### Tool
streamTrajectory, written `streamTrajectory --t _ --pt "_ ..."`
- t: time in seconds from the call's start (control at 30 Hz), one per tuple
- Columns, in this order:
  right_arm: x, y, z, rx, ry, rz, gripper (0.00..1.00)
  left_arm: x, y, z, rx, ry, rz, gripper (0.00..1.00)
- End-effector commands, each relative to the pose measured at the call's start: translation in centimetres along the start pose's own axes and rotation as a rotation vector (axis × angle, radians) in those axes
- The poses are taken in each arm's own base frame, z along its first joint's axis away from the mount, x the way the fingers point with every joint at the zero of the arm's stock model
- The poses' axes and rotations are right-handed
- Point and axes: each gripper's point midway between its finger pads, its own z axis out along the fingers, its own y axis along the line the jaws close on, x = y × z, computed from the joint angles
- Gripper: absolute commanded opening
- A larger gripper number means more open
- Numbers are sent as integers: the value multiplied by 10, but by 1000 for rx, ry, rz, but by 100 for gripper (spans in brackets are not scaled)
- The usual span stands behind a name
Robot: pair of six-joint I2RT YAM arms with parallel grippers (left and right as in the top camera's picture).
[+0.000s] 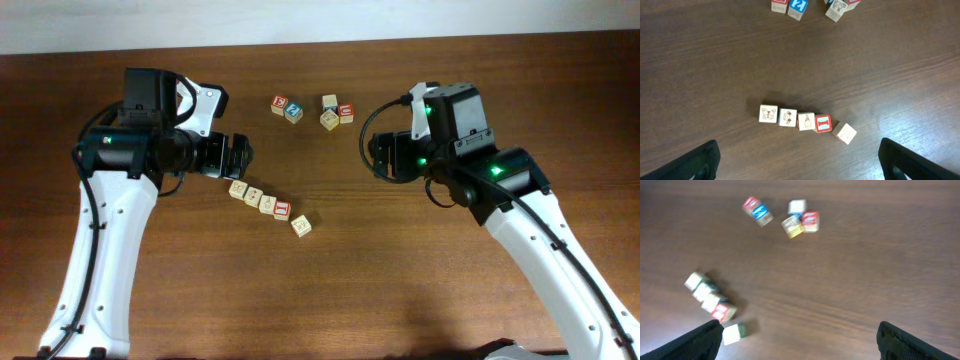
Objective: Rotate 5 blocks
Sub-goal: 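Move the right gripper down to the green 'N' block at the row's end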
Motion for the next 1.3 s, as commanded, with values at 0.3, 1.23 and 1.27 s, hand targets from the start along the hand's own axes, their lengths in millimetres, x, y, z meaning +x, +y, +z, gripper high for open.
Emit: streamTrajectory --t 0.3,1.23,1.27 --pt "110 76 87 -225 503 79 78 18 53 10 -224 61 -171 100" --pt "196 114 160 -92 720 264 4 47 109 96 -256 234 -362 75" --pt "195 115 162 -98 714 263 4 47 110 96 -256 231 -362 75"
